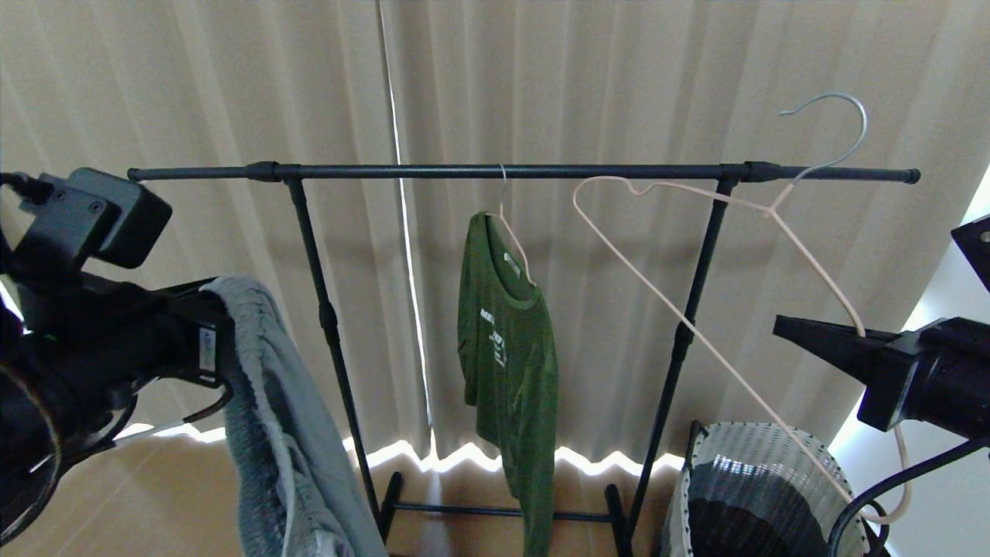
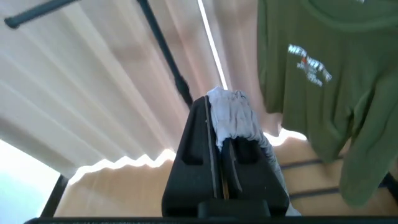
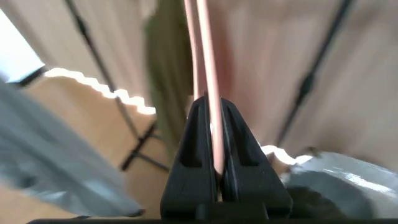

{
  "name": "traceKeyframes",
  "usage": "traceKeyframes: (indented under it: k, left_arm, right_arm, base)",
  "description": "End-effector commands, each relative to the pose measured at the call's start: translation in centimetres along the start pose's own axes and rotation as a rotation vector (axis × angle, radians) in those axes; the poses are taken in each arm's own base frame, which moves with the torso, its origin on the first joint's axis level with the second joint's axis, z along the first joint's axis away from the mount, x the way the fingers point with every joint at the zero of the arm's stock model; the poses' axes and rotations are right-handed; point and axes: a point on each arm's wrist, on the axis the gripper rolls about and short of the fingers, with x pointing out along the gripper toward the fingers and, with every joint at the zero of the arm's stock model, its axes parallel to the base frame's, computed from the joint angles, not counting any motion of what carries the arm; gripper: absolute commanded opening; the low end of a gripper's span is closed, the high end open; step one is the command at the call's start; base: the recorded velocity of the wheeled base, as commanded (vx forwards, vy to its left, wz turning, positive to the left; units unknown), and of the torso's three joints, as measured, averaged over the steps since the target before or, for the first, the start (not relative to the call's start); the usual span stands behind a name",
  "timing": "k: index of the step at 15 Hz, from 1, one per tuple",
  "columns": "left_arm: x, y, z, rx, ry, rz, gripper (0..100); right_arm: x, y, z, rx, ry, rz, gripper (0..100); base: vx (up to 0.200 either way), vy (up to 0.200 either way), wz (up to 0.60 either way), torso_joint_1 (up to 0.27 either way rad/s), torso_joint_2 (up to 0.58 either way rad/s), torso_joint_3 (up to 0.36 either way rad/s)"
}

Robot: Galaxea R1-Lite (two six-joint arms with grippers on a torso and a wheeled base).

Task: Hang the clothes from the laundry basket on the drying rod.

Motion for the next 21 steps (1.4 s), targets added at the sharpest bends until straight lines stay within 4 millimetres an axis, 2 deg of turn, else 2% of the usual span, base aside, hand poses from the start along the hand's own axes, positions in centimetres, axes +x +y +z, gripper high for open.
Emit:
traceKeyframes:
  k: [1,7,9,13,21]
  left_arm:
    - [2.9,-1.1,0.3,-0.015,0.042,-0.012,0]
    - [7.3,-2.9,1.5,-0.12,0.075,0.053,0]
    - [8.7,-3.1,2.4,-0.129,0.075,0.153,0]
    - [9.0,-3.4,3.4,-0.143,0.048,0.151,0]
    - [9.4,-3.6,3.3,-0.153,0.049,0.155,0]
  right_arm:
    - [0.2,1.0,-0.4,-0.003,0.023,0.078,0]
    - [0.0,4.4,-1.5,-0.048,0.089,0.289,0]
    - [0.4,5.8,-2.6,-0.067,0.144,0.369,0]
    - [1.2,8.1,-3.9,-0.065,0.226,0.459,0]
    - [2.4,9.7,-4.3,-0.084,0.225,0.511,0]
  base:
    - [0.0,0.0,0.0,0.0,0.0,0.0]
    - [0.0,0.0,0.0,0.0,0.0,0.0]
    - [0.0,0.0,0.0,0.0,0.0,0.0]
    - [0.0,0.0,0.0,0.0,0.0,0.0]
    - [0.0,0.0,0.0,0.0,0.0,0.0]
